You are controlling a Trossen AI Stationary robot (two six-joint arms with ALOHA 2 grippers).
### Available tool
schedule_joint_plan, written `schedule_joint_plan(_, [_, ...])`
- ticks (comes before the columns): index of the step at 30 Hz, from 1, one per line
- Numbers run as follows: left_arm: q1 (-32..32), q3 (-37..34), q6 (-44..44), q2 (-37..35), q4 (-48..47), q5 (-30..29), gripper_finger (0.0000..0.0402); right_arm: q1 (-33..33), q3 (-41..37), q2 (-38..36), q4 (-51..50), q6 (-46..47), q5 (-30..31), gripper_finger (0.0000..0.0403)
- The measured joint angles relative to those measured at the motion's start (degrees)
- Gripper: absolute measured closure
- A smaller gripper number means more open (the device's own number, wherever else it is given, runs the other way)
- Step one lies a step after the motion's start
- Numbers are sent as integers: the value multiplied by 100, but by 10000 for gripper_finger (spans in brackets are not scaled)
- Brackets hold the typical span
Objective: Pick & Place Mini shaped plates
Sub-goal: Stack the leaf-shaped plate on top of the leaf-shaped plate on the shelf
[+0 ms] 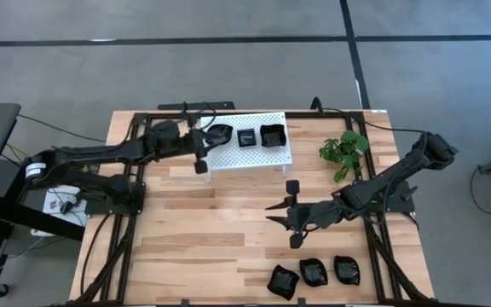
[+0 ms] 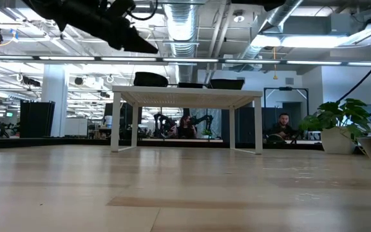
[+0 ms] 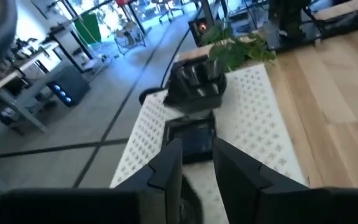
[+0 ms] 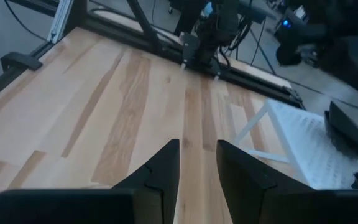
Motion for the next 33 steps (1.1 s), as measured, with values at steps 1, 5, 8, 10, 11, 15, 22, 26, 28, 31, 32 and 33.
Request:
schedule_joint_plan(1, [-95,0,-1,50,39,-124,309,-2,0,0,63,-36,-4,302])
schedule_joint_plan(5, [-401,0,-143,292,-60,-933,309,-14,0,0,114,-265,-95,302])
schedule_joint_plan(8, [-490,0,-267,450,-48,-1673,309,-14,0,0,114,-283,-97,302])
schedule_joint_plan(10, [-482,0,-507,545,-46,-1763,309,-14,0,0,115,-285,-97,302])
schedule_joint_plan(11, [-480,0,-604,595,-51,-1766,309,-14,0,0,117,-285,-97,302])
schedule_joint_plan(15, [-485,0,-685,731,-63,-1763,309,-14,0,0,117,-285,-103,302])
schedule_joint_plan(22, [-483,0,-885,713,-63,-1763,309,4,0,0,110,-285,-106,302])
schedule_joint_plan(26, [-481,-18,-884,712,-63,-1765,318,6,0,0,103,-283,-108,302])
schedule_joint_plan(28, [-447,-72,-884,712,-74,-1760,333,6,0,0,99,-242,-109,302])
schedule_joint_plan(31, [-369,-205,-884,712,-69,-1764,366,5,0,0,93,-166,-109,302])
schedule_joint_plan(32, [-342,-253,-884,712,-76,-1763,378,4,0,0,94,-160,-110,302])
schedule_joint_plan(33, [-328,-292,-882,712,-79,-1768,389,4,0,0,93,-154,-110,302])
